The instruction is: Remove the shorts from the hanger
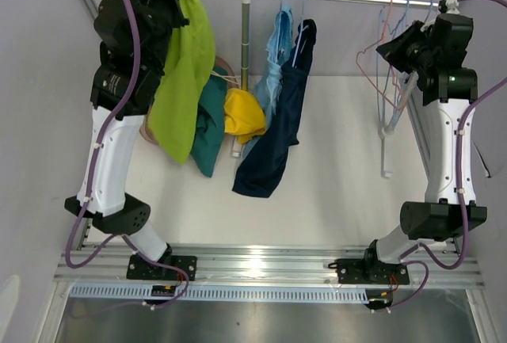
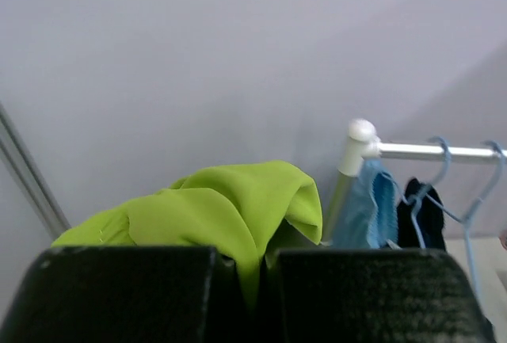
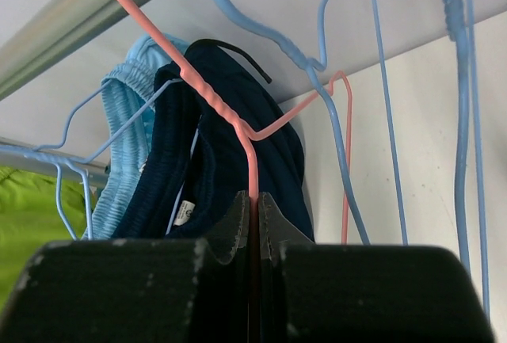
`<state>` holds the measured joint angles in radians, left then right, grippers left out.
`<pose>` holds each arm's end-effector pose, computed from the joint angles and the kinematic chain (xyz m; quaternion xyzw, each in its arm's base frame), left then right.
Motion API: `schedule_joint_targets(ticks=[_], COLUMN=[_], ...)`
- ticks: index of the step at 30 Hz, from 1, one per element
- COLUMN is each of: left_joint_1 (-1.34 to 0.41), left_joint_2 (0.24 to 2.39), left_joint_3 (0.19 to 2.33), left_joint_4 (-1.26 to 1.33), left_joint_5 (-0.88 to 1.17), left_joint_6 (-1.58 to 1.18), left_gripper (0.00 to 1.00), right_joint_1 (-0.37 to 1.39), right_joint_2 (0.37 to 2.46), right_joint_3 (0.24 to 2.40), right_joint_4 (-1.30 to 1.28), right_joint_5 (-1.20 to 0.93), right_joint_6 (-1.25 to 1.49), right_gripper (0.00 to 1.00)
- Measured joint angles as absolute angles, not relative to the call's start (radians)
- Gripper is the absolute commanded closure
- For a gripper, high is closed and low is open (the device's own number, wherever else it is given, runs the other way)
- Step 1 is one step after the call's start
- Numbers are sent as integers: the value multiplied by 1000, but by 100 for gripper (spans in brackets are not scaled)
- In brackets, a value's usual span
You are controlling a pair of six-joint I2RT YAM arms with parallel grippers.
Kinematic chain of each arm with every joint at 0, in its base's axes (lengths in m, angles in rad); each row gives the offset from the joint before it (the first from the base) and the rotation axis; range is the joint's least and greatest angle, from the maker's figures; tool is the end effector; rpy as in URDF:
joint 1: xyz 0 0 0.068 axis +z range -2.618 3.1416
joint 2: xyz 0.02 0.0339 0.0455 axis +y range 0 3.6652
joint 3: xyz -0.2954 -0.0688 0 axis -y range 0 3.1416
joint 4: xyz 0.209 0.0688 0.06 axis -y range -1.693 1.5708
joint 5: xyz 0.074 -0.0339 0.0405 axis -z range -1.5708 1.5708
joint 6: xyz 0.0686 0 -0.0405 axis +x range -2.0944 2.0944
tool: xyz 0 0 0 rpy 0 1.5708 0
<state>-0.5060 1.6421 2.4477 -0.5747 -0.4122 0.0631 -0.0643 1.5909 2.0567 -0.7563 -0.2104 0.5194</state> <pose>0.2545 -0.1096 0.6318 0.0167 0.6284 -0.0446 0.7764 0.3212 -0.0063 0.5159 0.1694 0.7819 0.2160 0.5597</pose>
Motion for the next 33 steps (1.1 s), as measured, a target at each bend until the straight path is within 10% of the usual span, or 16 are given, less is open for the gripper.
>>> schedule_joint_targets(ticks=[10, 16, 22, 24, 27, 33], left_joint_1=[-346, -306, -266, -246, -225, -224], left_joint_2=[1850, 1965, 2136, 2144, 2120, 1976], left_joint_3=[2449, 2211, 2270, 2279, 2280, 2268], left_joint_4=[-266, -252, -428, -490, -530, -591], left_joint_5=[-416, -522, -570, -569, -566, -485], left_joint_6=[114, 91, -28, -67, -105, -142], left_gripper=[96, 35, 1, 1, 1, 1], right_joint_1=[-66, -66, -67, -67, -68, -67], right_joint_2=[1440, 1401, 1401, 1401, 1401, 1399], right_joint_3=[1814, 1772, 1769, 1768, 1764, 1756], right_joint_4=[-623, -600, -598, -596, -617, -661], right_joint_5=[-243, -245, -245, -245, -247, -239], right_joint_6=[524, 522, 519, 519, 515, 504], right_gripper=[100, 100, 98, 77, 6, 1])
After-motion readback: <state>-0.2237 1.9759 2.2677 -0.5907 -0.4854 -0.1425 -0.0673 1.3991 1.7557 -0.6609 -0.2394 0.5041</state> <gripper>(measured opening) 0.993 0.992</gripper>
